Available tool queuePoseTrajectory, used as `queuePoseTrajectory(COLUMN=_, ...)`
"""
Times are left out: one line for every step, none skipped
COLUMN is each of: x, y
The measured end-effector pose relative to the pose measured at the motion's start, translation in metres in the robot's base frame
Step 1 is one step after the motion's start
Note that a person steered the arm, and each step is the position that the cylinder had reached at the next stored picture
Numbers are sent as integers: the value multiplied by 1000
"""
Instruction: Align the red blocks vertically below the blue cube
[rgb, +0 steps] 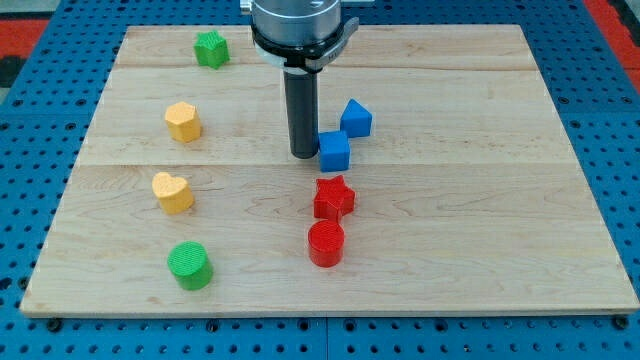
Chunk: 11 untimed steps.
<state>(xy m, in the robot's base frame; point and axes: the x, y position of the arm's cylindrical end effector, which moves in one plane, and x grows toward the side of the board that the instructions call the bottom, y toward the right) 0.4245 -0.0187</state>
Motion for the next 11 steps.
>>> queuePoseTrajectory(x=0, y=16)
queuePoseTrajectory(x=-1, y=-18)
queuePoseTrajectory(x=48, y=-35)
queuePoseTrajectory(x=90, y=-31)
queuePoseTrajectory(x=98, y=-15)
queuePoseTrajectory(x=90, y=-7)
queuePoseTrajectory(x=86, y=13)
queuePoseTrajectory(x=86, y=-15)
queuePoseTrajectory(x=112, y=-28)
queuePoseTrajectory(x=128, y=-5)
queuePoseTrajectory(x=128, y=2)
